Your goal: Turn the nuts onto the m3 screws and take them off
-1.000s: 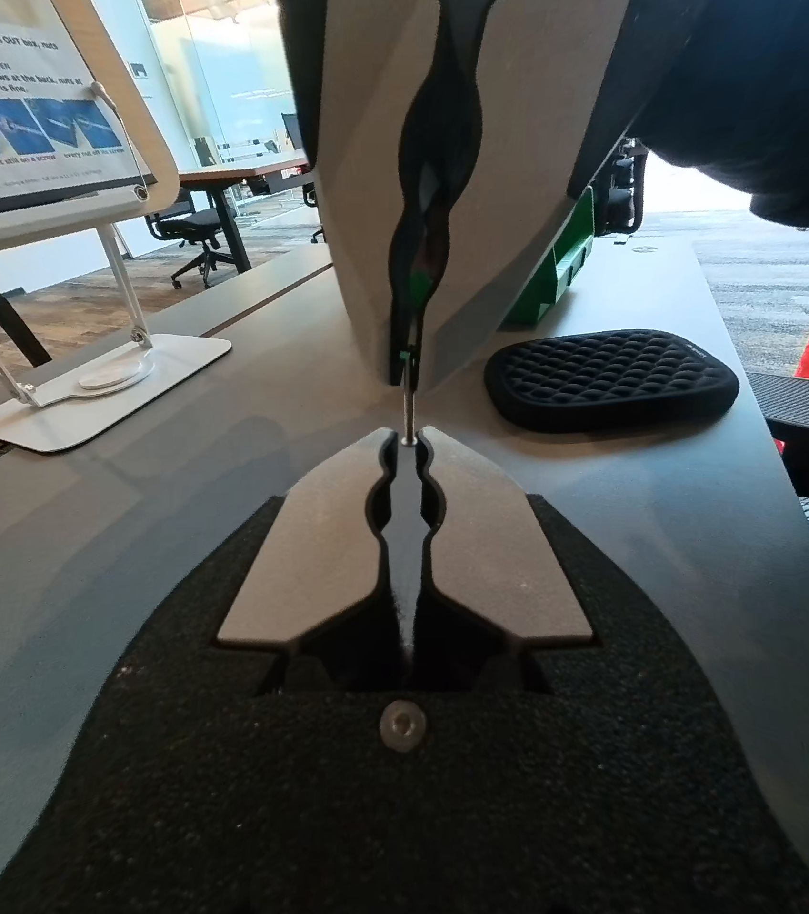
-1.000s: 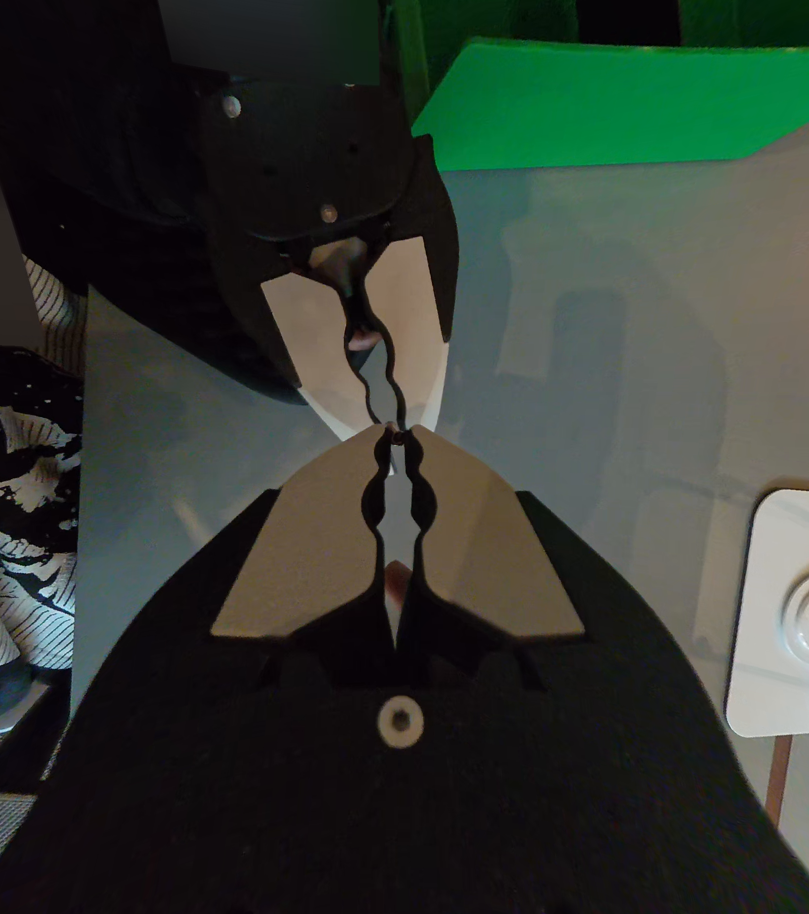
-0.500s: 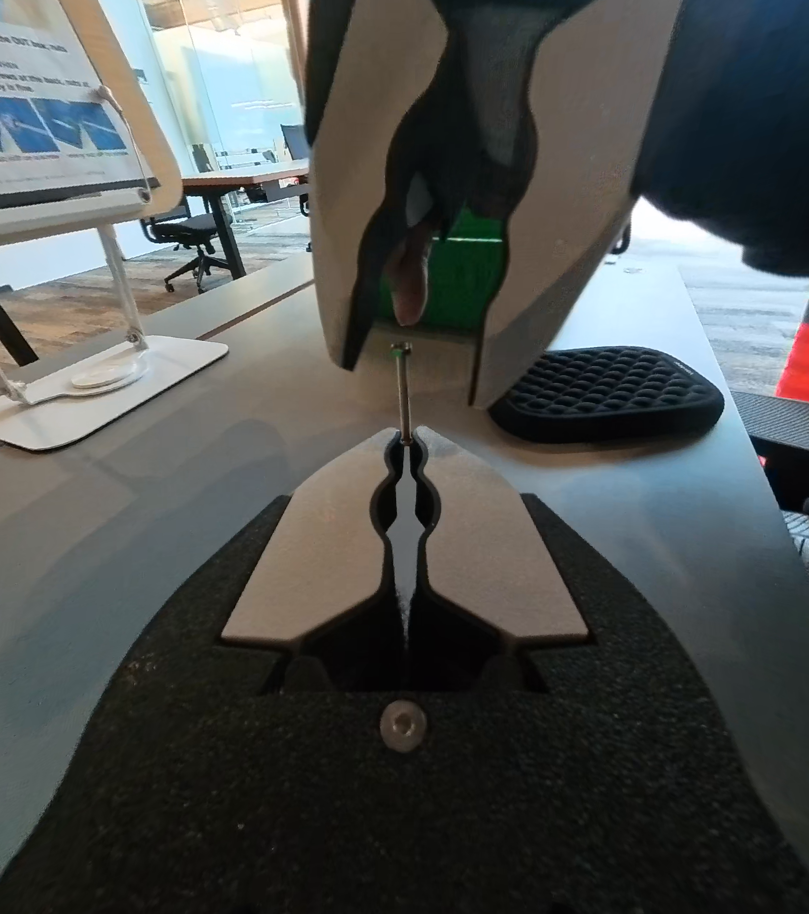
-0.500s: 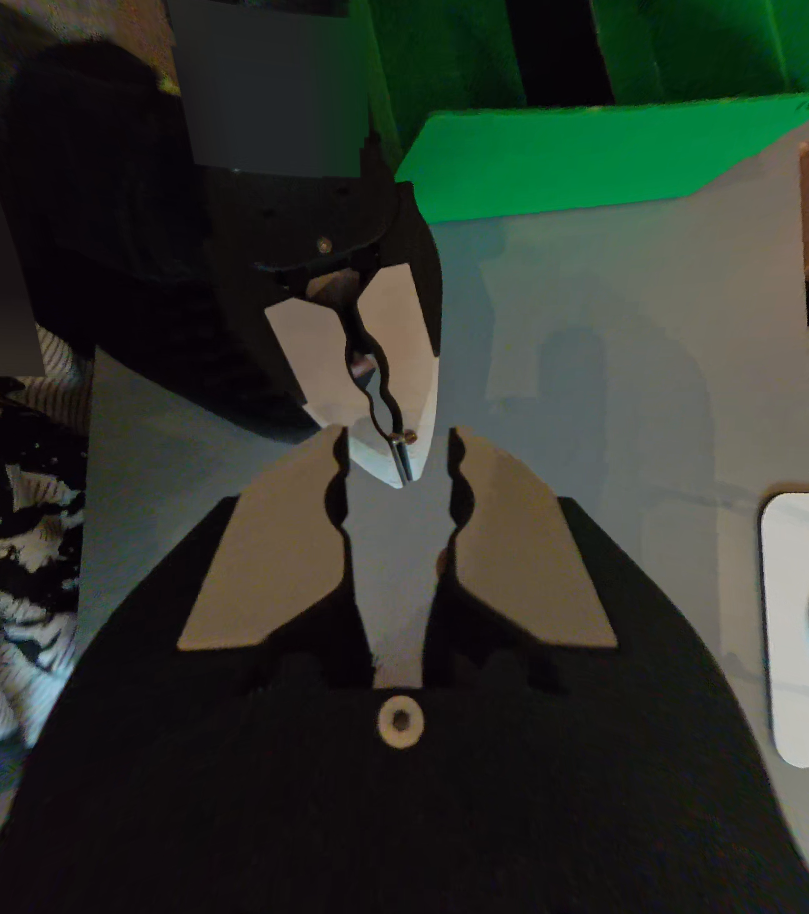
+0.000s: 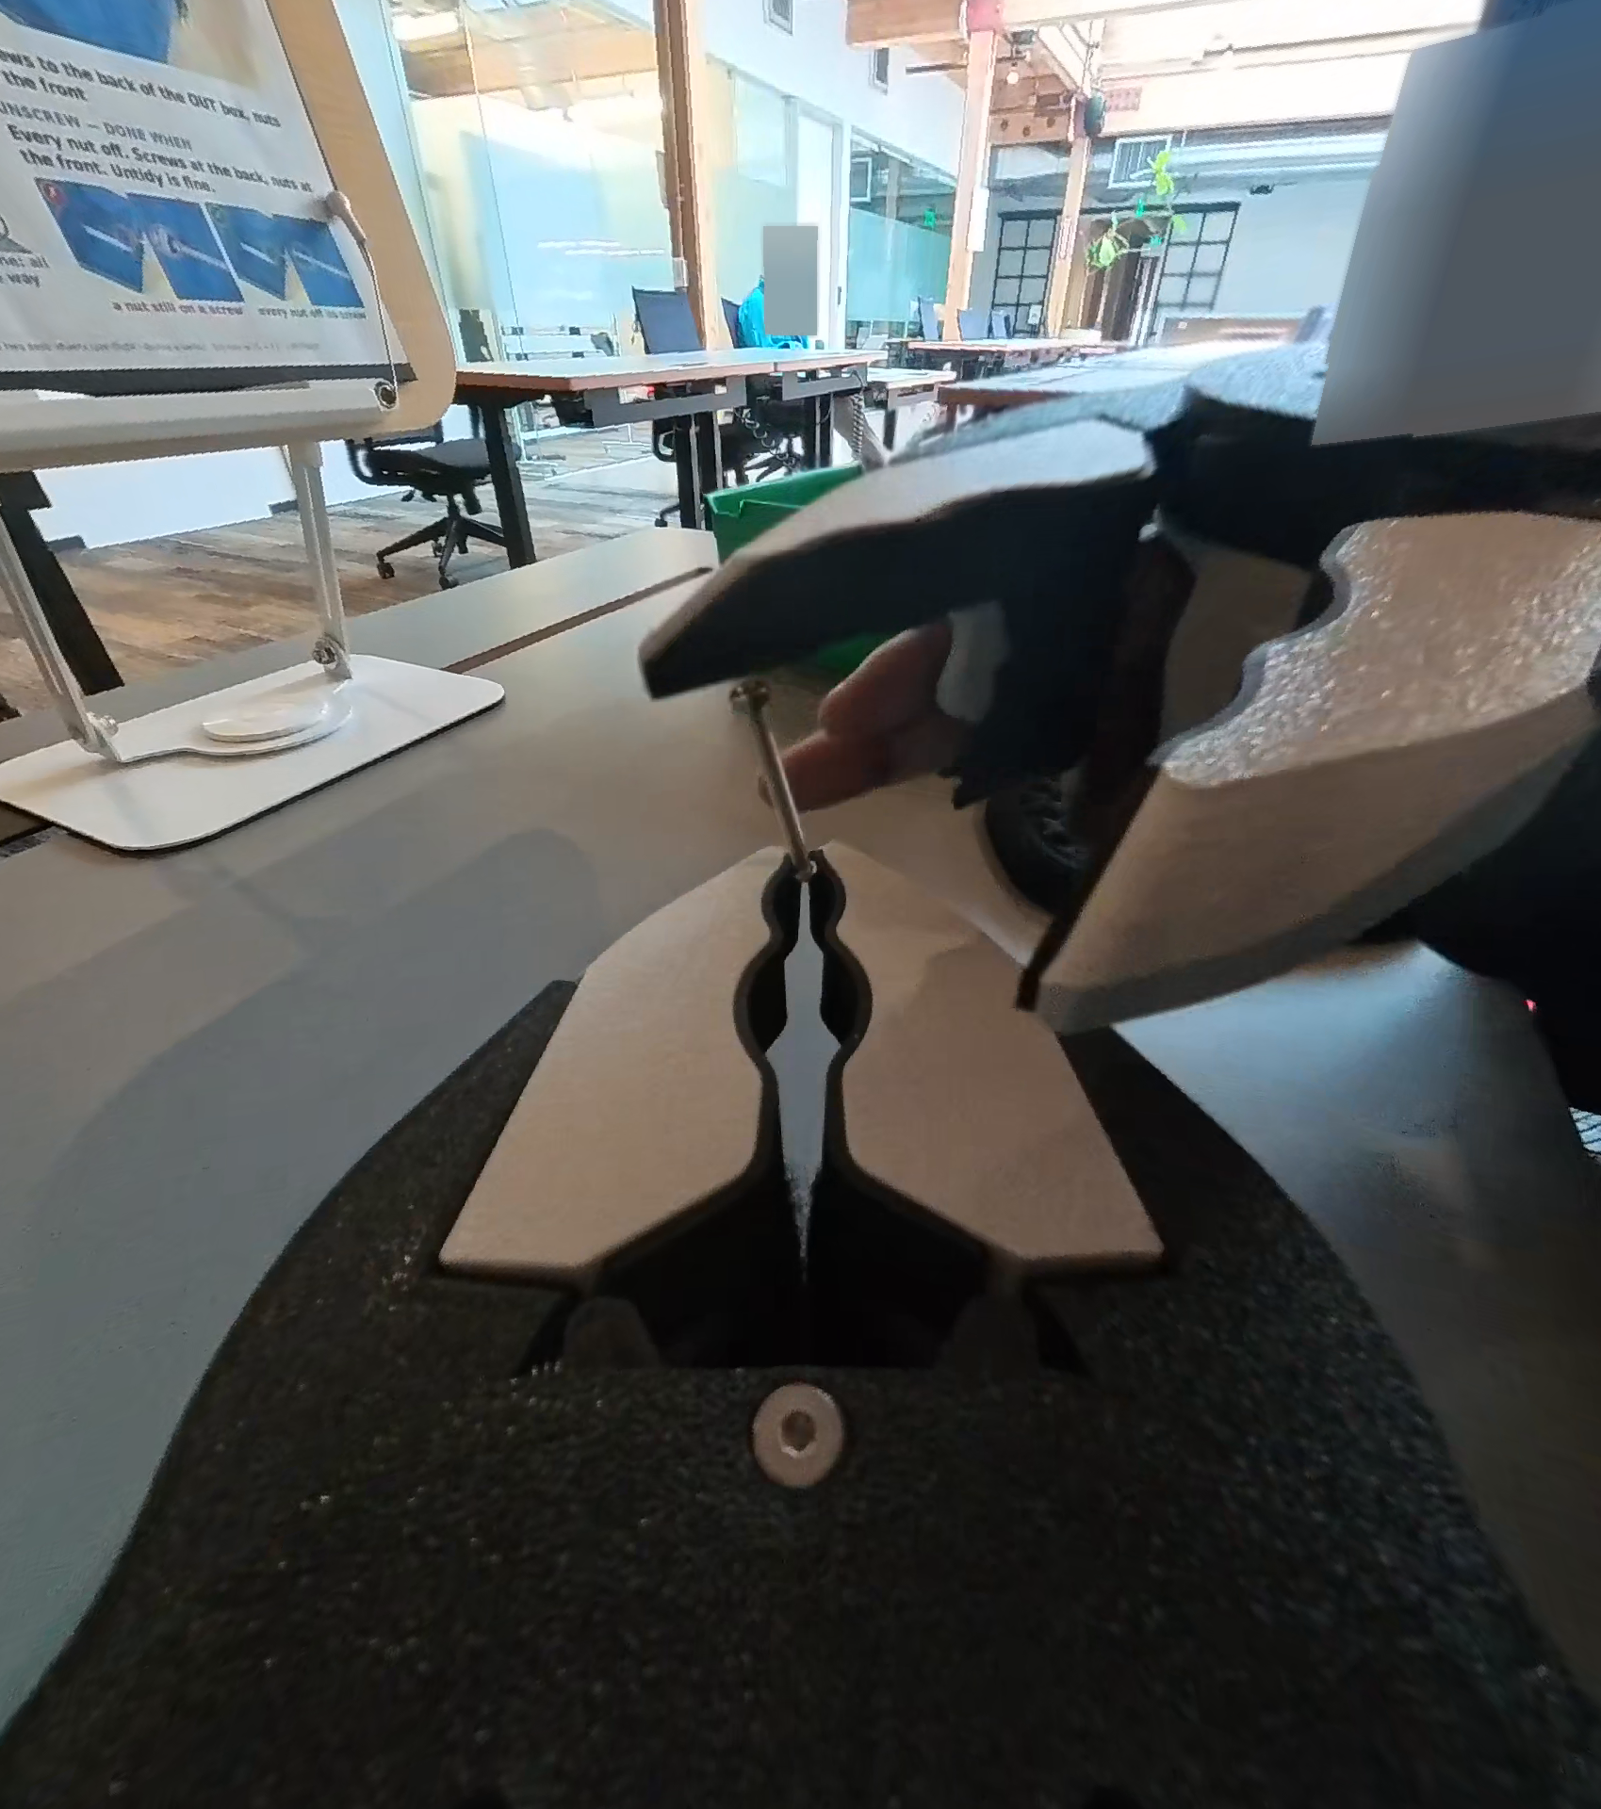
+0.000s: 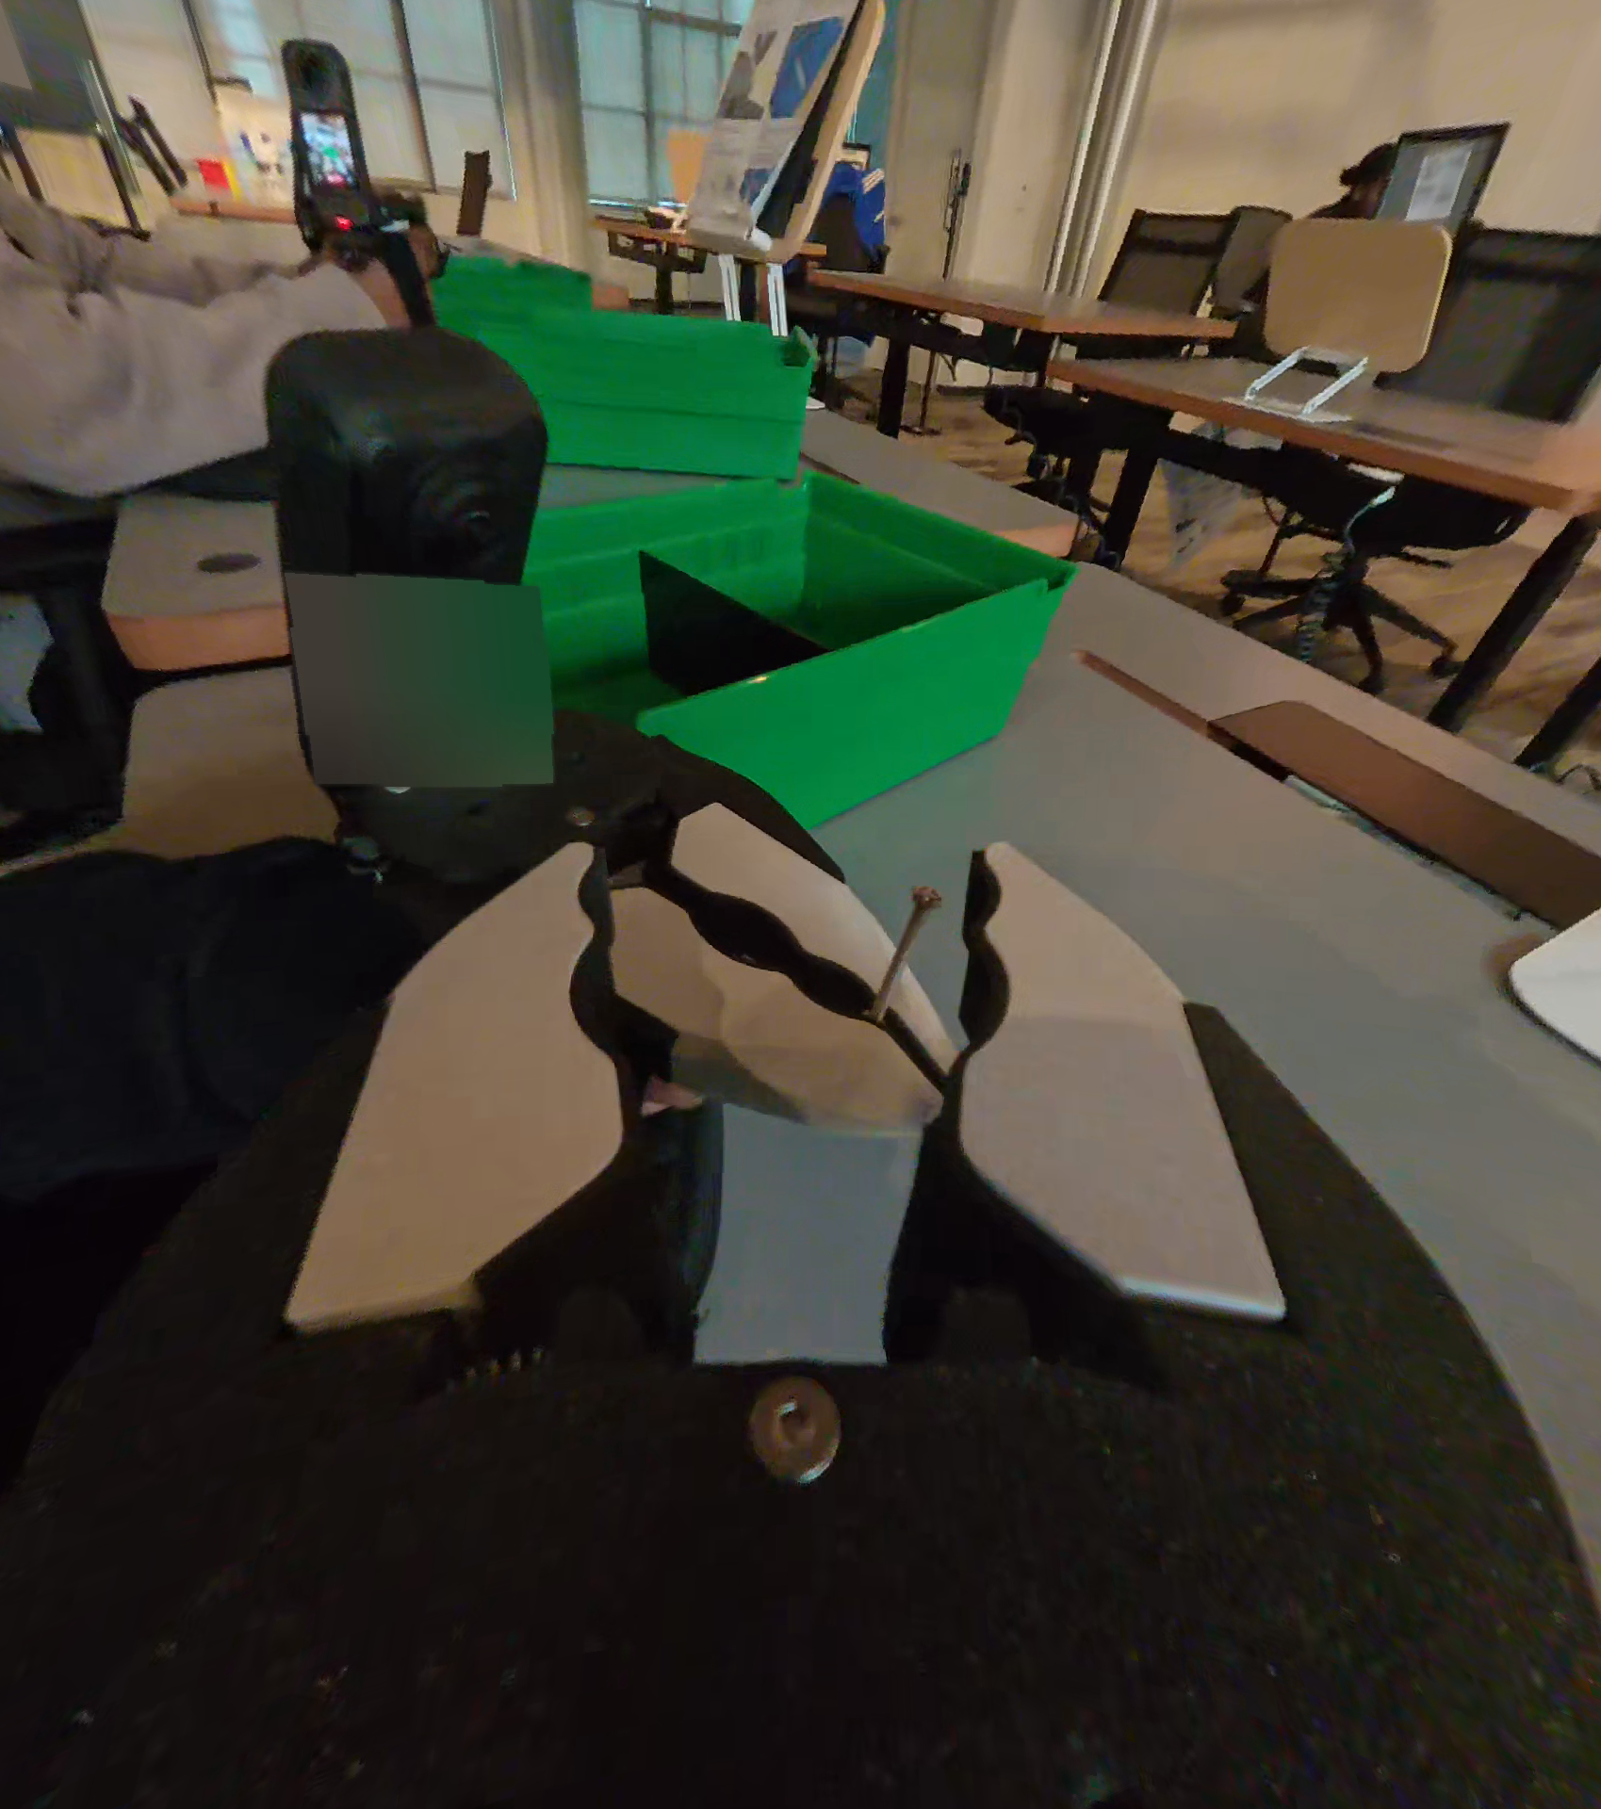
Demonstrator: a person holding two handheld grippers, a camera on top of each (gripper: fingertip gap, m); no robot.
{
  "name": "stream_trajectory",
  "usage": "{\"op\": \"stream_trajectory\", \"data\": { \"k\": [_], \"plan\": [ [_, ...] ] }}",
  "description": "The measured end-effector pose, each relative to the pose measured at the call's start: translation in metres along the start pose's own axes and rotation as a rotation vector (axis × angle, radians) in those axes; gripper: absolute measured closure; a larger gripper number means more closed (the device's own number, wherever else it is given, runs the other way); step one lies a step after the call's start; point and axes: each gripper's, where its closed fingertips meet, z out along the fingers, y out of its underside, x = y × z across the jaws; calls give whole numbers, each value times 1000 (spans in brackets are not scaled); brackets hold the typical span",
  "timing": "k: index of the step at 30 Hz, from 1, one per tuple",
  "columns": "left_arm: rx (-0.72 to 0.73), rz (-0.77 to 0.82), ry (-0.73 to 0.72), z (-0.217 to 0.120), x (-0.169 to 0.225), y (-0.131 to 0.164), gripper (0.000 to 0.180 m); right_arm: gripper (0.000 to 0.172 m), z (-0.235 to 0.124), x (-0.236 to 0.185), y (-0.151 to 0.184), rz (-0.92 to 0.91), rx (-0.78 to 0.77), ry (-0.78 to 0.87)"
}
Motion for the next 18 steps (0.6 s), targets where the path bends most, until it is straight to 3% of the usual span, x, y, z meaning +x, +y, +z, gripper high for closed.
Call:
{"op": "stream_trajectory", "data": {
  "k": [6, 18],
  "plan": [
    [-8, 15, -16, 1, -1, 1, 180, 114, -7, -2, 5, 52, 15, -6],
    [-29, 21, -34, 3, -3, 4, 180, 104, -5, -6, 6, 25, 44, 51]
  ]
}}
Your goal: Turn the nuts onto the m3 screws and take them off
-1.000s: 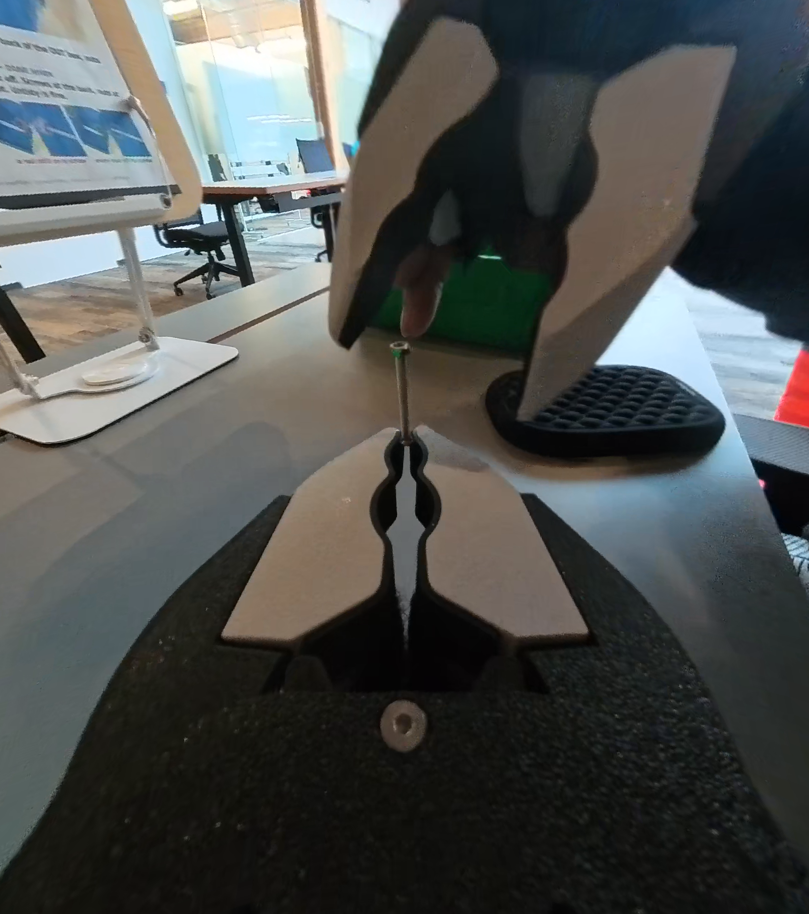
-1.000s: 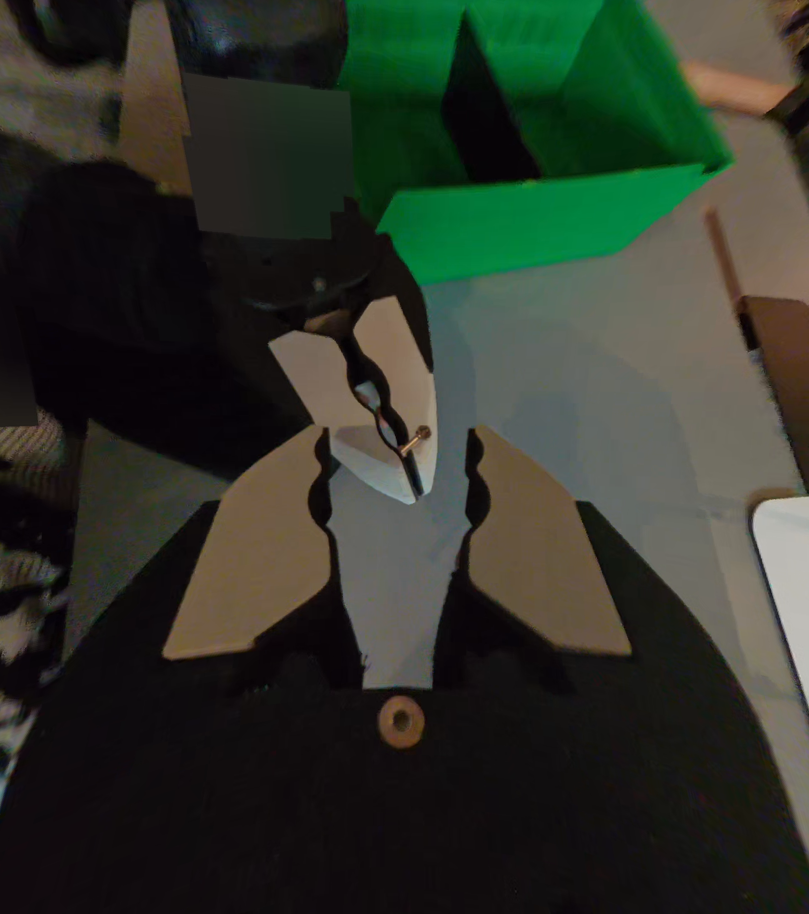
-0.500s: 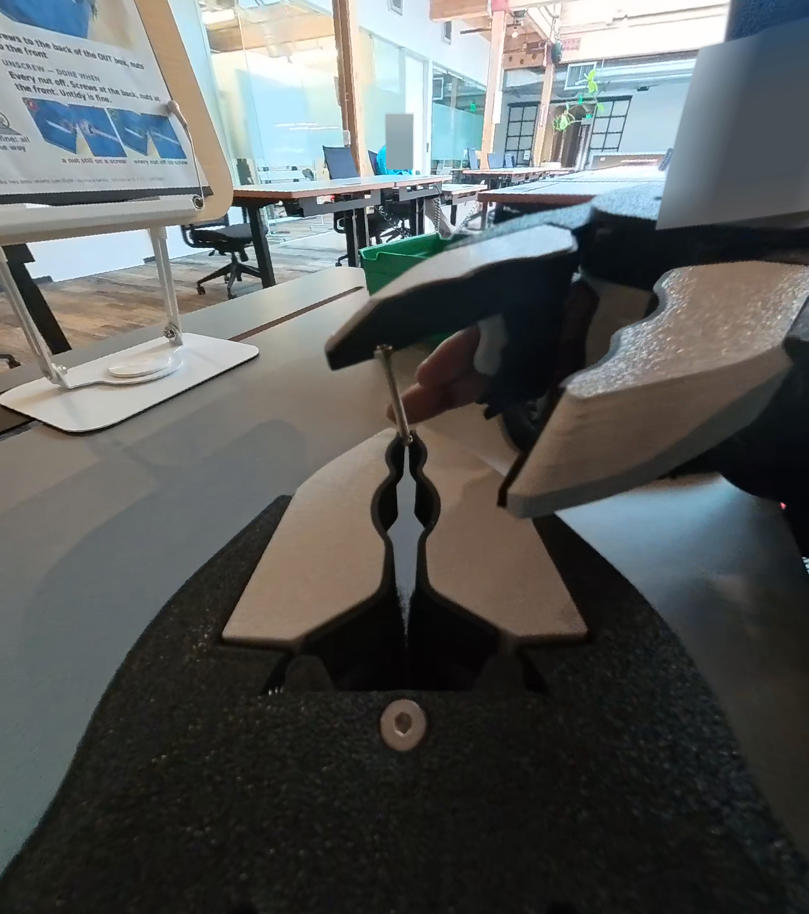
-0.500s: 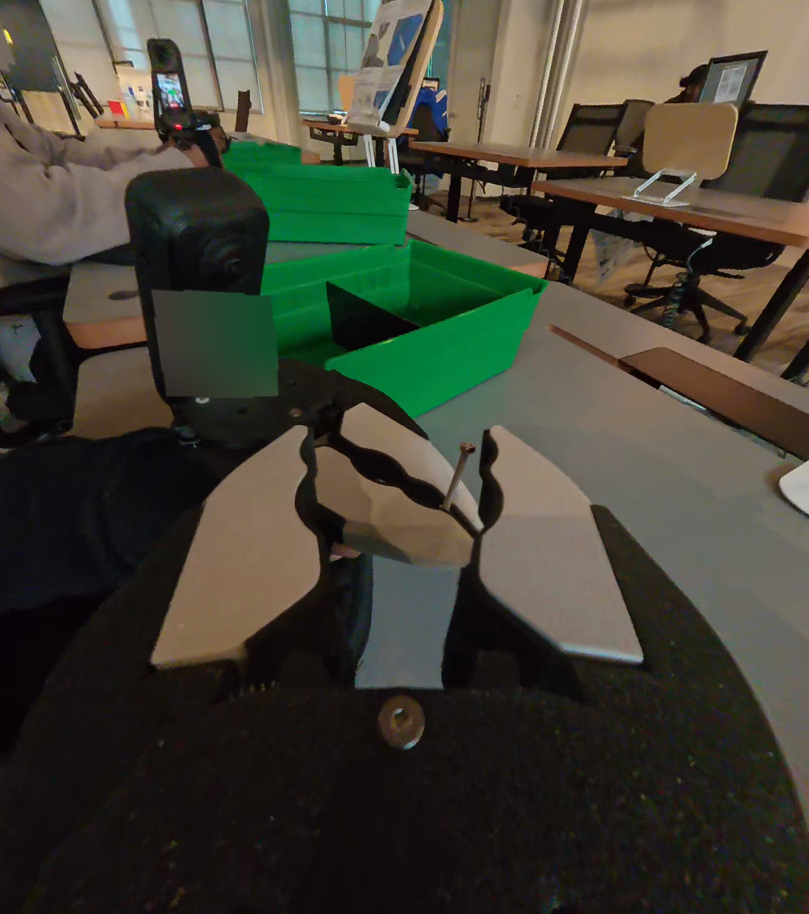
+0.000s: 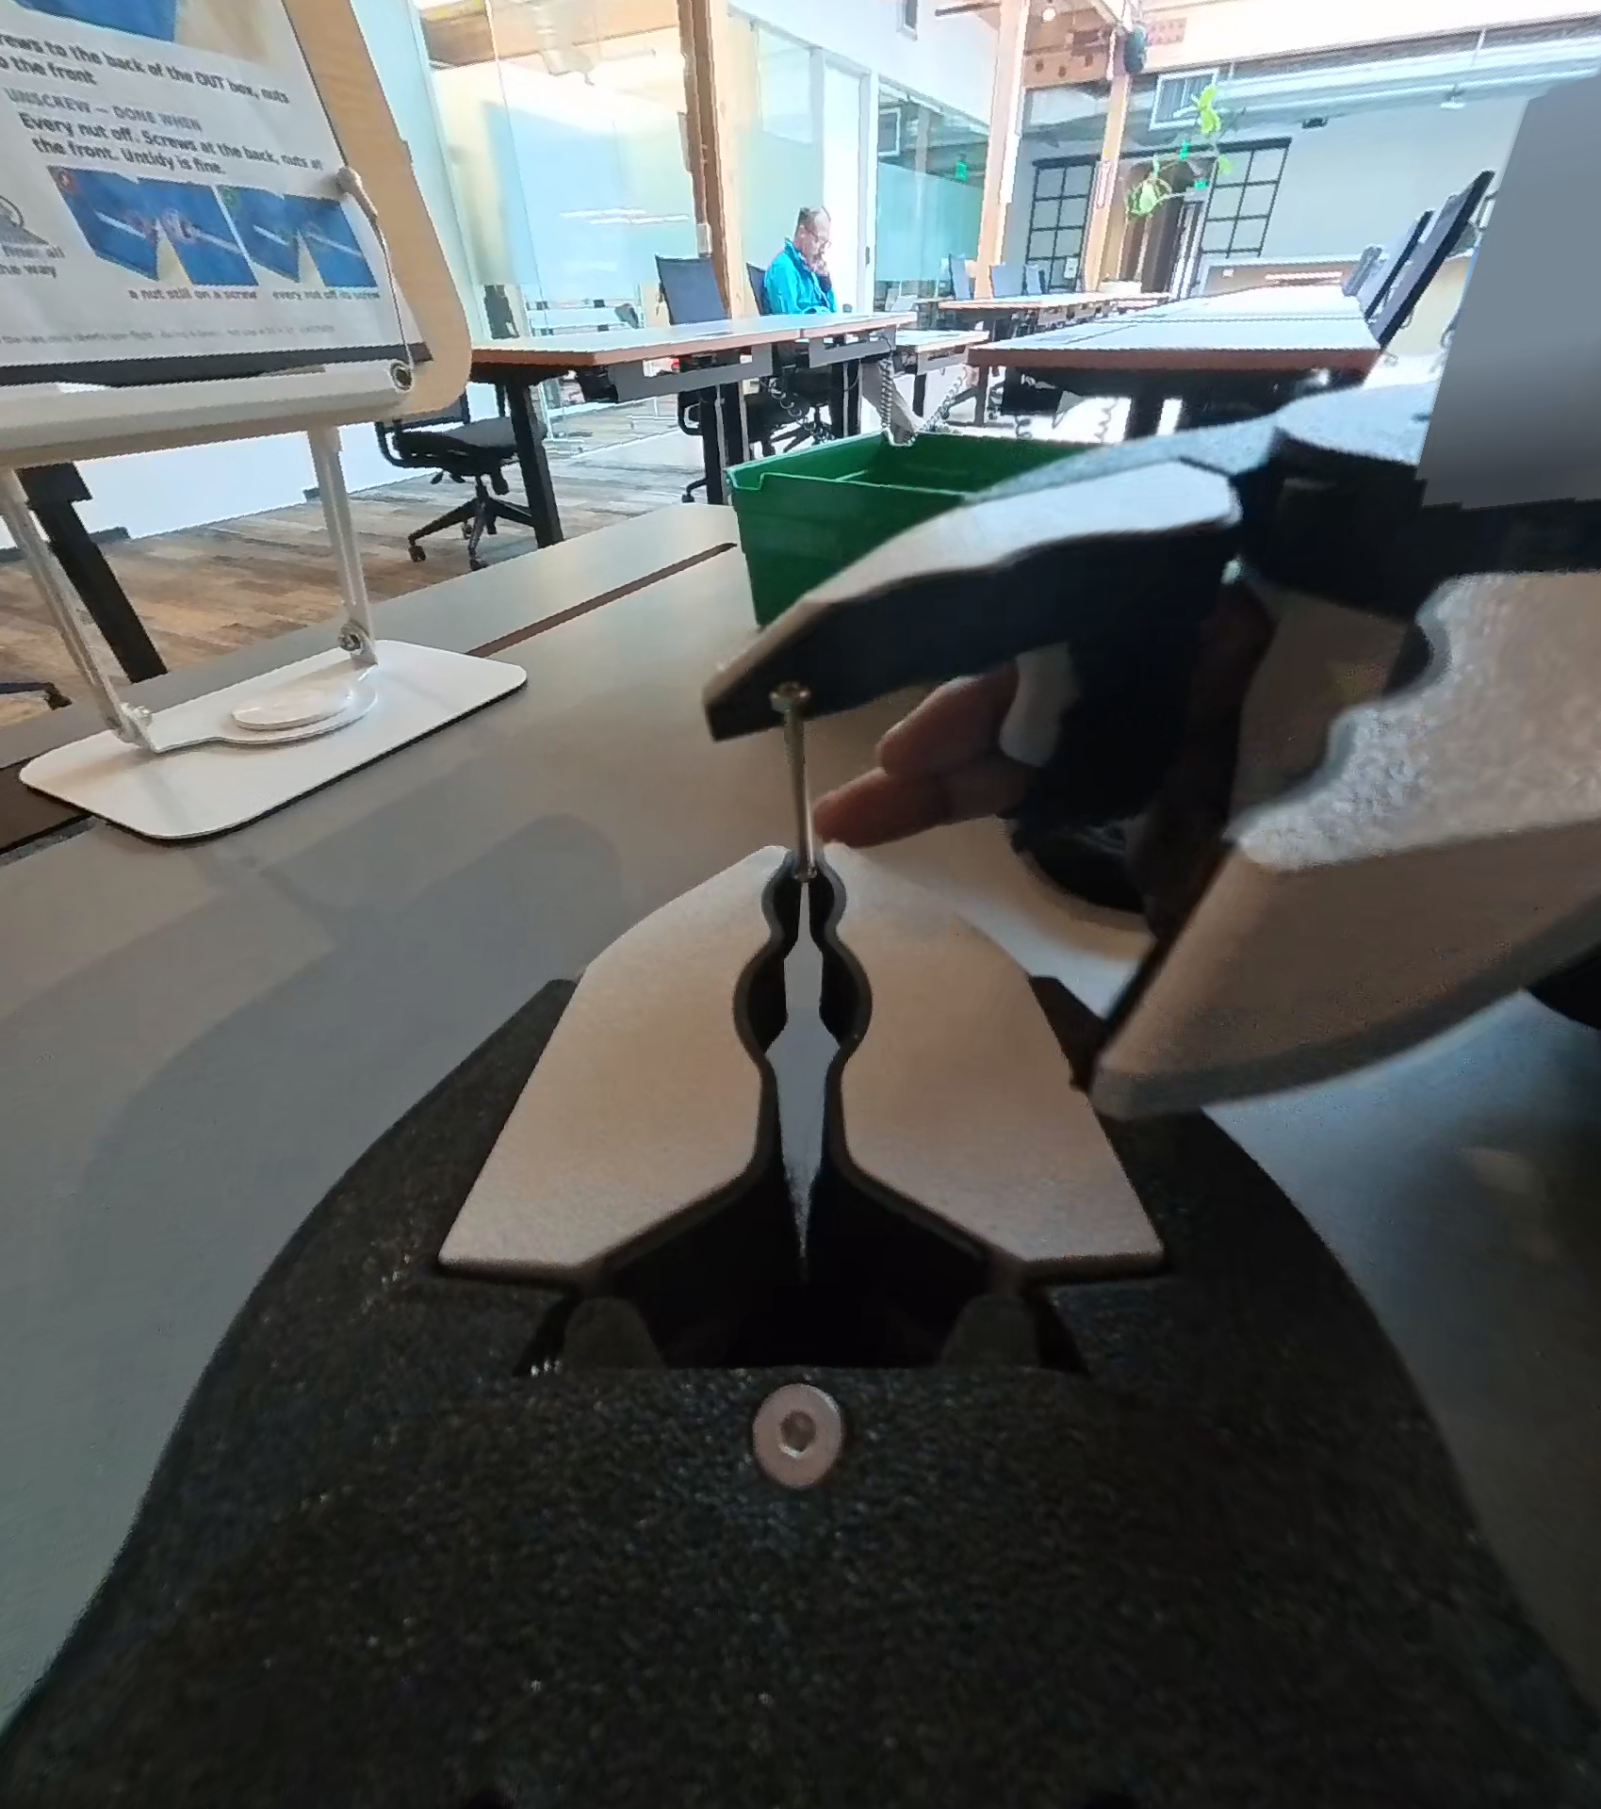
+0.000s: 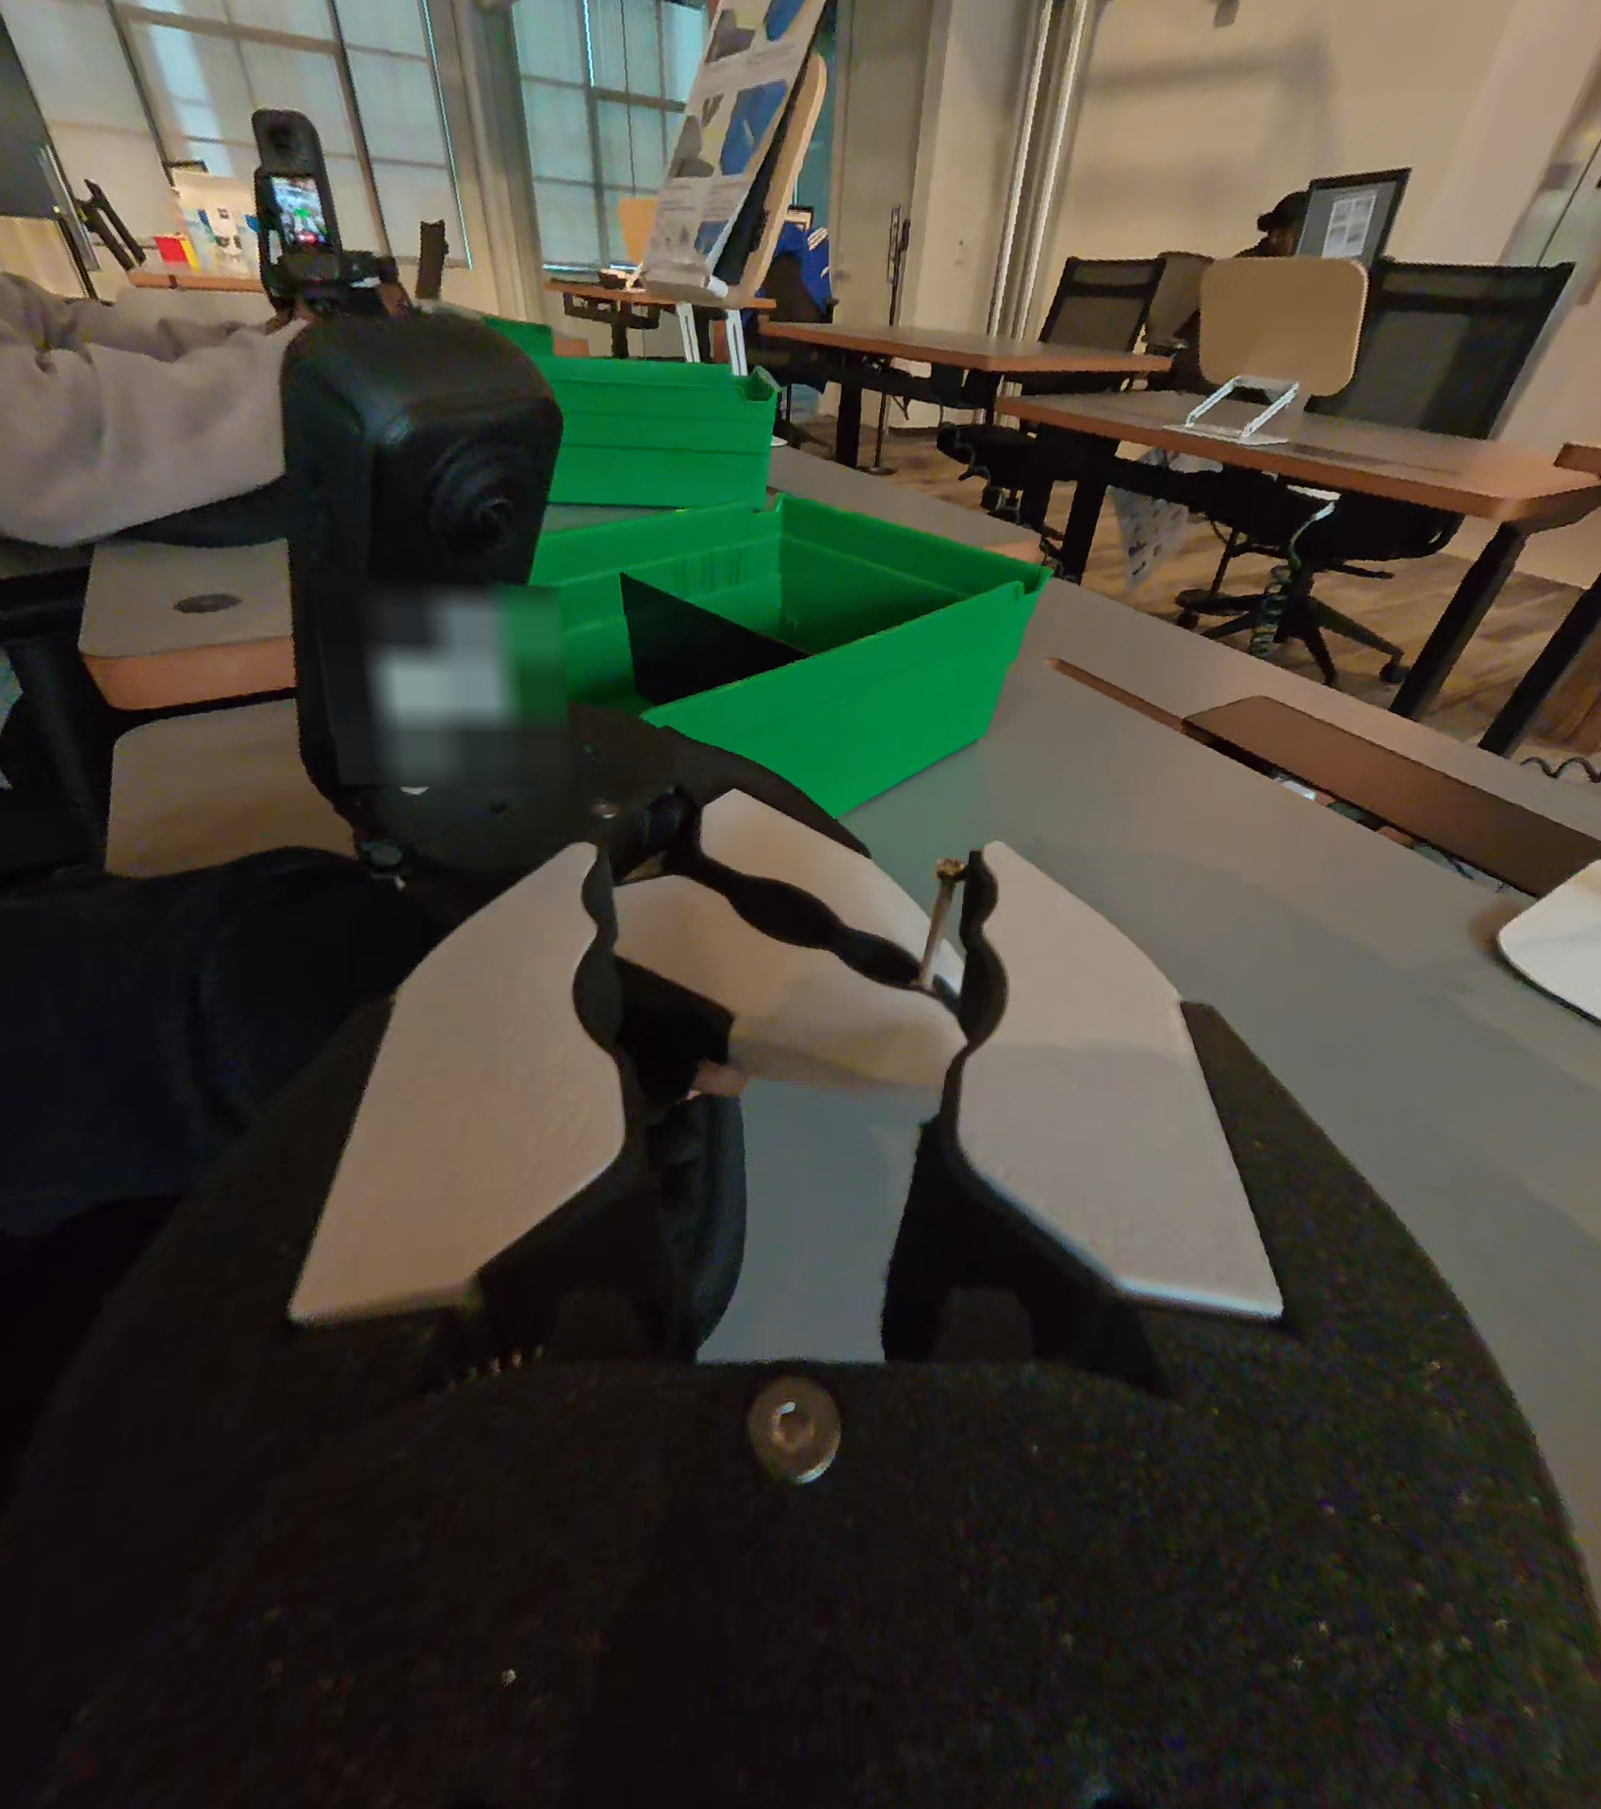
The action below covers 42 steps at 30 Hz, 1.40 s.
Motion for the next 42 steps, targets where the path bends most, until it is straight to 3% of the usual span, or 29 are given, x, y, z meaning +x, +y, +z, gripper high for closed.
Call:
{"op": "stream_trajectory", "data": {
  "k": [6, 9, 11, 12, 16, 18, 23, 37, 42],
  "plan": [
    [12, -41, -19, -1, -6, -1, 180, 108, -11, -3, 2, -42, 9, 49],
    [6, -27, 8, -1, -1, -1, 180, 133, -17, 9, -6, -93, 5, 58],
    [-8, -13, 34, 0, 3, 1, 180, 137, -23, 16, -11, -159, -114, -43],
    [-16, -6, 47, 1, 5, 2, 180, 137, -30, 12, -12, -226, -207, -174],
    [-62, 8, 121, 4, 16, 8, 180, 151, -49, 18, -19, -725, -485, -506],
    [-92, 2, 177, 5, 23, 12, 180, 152, -53, 13, -14, -870, -599, -679],
    [-121, -38, 257, 5, 29, 16, 180, 152, -49, 19, 6, -1120, -774, -876],
    [-120, -50, 283, 5, 31, 16, 180, 167, -39, 20, 20, -1160, -796, -929],
    [-63, -43, 174, 3, 18, 9, 180, 167, -33, 22, 14, -975, -834, -814]
  ]
}}
